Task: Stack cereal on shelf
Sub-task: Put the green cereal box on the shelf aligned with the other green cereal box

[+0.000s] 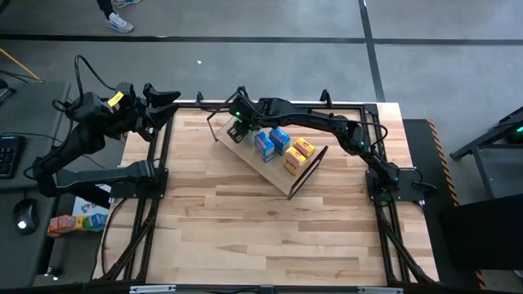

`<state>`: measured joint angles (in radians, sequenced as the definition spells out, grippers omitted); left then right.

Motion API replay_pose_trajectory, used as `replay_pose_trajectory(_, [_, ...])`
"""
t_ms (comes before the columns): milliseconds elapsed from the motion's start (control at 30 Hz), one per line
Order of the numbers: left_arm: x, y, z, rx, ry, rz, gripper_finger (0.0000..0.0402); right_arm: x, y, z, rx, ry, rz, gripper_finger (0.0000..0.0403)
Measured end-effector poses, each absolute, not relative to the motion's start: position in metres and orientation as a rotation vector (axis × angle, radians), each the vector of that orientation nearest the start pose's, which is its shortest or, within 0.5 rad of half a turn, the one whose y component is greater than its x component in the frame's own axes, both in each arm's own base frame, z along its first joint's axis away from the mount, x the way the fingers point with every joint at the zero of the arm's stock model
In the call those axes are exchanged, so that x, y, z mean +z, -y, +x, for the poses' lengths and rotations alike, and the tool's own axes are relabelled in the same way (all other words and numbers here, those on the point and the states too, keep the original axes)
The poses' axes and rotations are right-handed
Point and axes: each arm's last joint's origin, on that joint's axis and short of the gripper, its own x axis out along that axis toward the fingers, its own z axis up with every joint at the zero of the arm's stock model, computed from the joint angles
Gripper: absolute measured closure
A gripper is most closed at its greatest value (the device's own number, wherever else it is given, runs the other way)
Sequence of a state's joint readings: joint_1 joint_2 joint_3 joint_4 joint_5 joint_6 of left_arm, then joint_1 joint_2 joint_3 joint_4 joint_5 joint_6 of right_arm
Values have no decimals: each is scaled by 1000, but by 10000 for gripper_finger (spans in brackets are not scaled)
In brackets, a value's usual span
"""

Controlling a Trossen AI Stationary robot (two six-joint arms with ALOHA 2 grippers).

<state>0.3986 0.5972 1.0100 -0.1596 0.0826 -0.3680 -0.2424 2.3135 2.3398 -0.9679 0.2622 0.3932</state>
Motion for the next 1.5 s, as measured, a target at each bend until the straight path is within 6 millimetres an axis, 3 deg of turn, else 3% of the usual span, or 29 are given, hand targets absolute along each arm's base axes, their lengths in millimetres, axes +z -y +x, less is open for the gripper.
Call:
replay_pose_trajectory(367, [429,-35,89,264,301,-300,170,318,134,472,-600,-773,296,203])
replay_pose_trajectory(533, [429,-35,89,264,301,-300,170,343,122,457,-493,-793,219,205])
replay_pose_trajectory(633, [429,-35,89,264,301,-299,170,352,109,449,-460,-827,180,229])
replay_pose_trajectory(700, [429,-35,89,265,301,-300,170,355,101,446,-440,-849,168,267])
replay_pose_trajectory(800, [429,-35,89,265,301,-299,170,348,91,441,-424,-949,144,359])
replay_pose_trajectory(867, [429,-35,89,265,301,-300,170,338,90,444,-432,-969,158,389])
replay_pose_trajectory(1100, [429,-35,89,265,301,-299,170,313,109,442,-581,-985,380,398])
replay_pose_trajectory(1500, [429,-35,89,265,301,-299,170,312,115,441,-546,-979,469,403])
